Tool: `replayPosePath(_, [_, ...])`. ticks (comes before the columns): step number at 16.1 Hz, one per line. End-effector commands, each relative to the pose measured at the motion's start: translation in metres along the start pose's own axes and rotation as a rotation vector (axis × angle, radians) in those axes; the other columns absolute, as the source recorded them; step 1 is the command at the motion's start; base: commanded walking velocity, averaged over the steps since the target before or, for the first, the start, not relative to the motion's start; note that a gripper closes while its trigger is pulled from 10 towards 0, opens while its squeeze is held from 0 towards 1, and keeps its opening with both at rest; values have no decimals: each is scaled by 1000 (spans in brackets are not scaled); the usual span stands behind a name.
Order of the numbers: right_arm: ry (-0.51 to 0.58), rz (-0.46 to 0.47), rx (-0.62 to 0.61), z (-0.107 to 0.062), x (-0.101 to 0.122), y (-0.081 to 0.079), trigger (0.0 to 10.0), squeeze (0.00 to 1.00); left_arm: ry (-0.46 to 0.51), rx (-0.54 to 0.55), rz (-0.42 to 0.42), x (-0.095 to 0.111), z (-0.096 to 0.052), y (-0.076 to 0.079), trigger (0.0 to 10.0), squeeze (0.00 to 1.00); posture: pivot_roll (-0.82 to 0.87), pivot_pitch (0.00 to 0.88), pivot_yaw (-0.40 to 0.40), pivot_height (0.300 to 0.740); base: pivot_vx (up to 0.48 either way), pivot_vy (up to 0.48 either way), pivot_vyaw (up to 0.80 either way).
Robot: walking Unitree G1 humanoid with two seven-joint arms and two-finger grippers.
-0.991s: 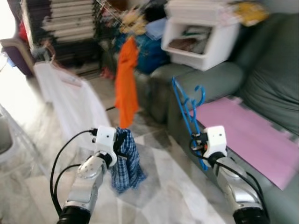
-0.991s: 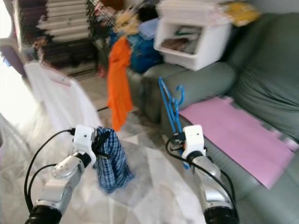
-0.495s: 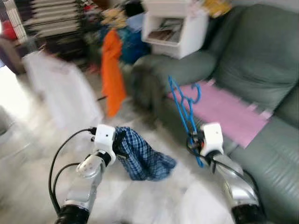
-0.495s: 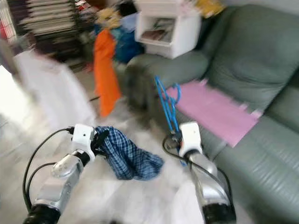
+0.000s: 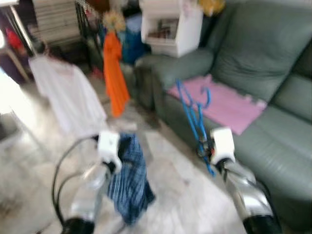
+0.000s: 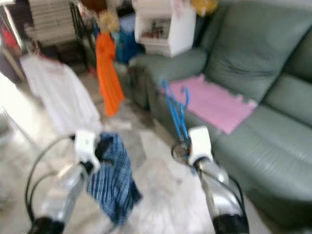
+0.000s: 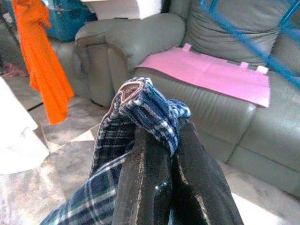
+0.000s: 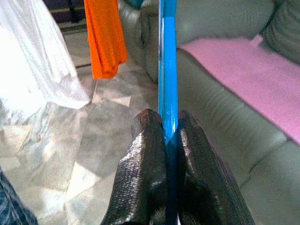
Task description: Hang hanger
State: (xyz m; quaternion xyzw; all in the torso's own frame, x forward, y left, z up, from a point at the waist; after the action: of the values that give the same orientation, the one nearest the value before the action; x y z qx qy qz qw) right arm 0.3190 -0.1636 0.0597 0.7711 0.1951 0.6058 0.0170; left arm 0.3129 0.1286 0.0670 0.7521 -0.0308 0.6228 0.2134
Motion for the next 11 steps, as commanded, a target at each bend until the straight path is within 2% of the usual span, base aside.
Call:
replayPosePath(1, [36,-5,-7,3,10,0,10000,0,18,-7,21,8,1,-2,10000,0,-112,0,21,740,0,0,0])
replayPosePath(7, [37,-27,16,5,13,-3,10000,0,62,3,41,19,8,0,10000,0,-124,0,32,740,0,0,0])
replayPosePath(11, [34,-21,4,5,12,-6,10000,0,49,9,64,21,5,-9,10000,0,-124,0,68,740,0,0,0])
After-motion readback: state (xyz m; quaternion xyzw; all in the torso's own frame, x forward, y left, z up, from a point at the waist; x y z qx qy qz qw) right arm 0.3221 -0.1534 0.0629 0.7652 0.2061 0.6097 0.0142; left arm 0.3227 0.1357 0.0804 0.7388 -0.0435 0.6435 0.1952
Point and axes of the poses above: a point about 5 cm out from each wrist's last joint towards the gripper, its own z axis pointing out of the wrist towards the gripper, its own x axis along the axis of the wrist's last joint, y = z × x, the point moved 2 cm from there along z, pointing out of the wrist towards the gripper, and after that the axes turned 14 degrees about -z, right-handed, at the moved point
